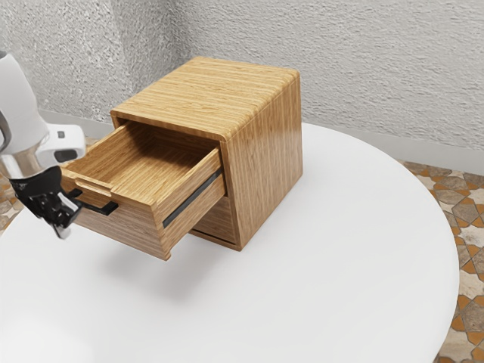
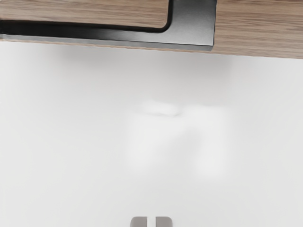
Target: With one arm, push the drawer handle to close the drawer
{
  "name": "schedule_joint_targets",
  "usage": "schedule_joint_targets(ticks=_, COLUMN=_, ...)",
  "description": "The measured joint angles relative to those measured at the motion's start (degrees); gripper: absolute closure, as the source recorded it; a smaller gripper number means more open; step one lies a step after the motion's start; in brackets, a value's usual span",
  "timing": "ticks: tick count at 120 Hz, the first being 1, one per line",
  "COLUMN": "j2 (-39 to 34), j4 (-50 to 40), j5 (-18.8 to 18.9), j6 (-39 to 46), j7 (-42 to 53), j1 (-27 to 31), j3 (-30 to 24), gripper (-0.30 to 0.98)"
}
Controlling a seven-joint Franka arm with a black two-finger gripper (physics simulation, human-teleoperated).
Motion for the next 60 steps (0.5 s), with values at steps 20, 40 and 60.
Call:
schedule_joint_targets(ticks=20, j2=2.10, j4=-0.03, j5=0.89, j6=1.97, j7=2.15, j1=-0.12, j3=2.18, gripper=0.78)
schedule_joint_targets(ticks=40, j2=5.11, j4=0.96, j5=1.93, j6=3.60, j7=3.99, j1=-0.33, j3=2.78, gripper=0.78)
schedule_joint_targets(ticks=60, j2=7.36, j4=2.73, j5=2.33, j6=4.93, j7=5.36, j1=-1.11, j3=2.72, gripper=0.78)
